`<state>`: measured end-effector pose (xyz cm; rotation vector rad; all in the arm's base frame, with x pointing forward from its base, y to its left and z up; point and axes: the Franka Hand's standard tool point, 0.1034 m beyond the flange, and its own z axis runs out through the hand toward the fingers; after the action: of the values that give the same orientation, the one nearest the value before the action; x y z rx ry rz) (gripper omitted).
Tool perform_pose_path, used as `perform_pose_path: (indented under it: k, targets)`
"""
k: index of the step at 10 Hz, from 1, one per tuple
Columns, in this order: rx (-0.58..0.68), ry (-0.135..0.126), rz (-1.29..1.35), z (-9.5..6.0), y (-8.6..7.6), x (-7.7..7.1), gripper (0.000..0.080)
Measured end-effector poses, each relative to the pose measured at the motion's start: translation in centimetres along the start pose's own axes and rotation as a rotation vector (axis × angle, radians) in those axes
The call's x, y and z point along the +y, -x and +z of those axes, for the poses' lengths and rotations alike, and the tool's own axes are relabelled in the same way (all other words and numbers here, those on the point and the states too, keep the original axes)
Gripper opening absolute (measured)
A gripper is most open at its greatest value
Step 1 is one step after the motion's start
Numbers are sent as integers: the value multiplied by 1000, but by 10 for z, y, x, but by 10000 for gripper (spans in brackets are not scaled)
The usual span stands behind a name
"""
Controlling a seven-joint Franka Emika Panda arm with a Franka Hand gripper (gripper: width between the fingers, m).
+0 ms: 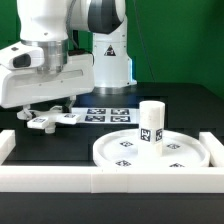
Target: Assemble round table
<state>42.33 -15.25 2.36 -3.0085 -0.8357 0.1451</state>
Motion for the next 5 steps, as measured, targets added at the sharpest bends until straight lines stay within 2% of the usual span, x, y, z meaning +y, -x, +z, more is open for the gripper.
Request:
perform_pose_path:
  k: [1, 2, 4, 5]
  targets:
    - [1, 1, 0, -1, -1, 0, 556]
    - [1, 1, 0, 0, 0, 0, 445]
    - [2, 2, -3, -2, -2, 0, 445]
    - [7, 3, 3, -7, -9, -4, 445]
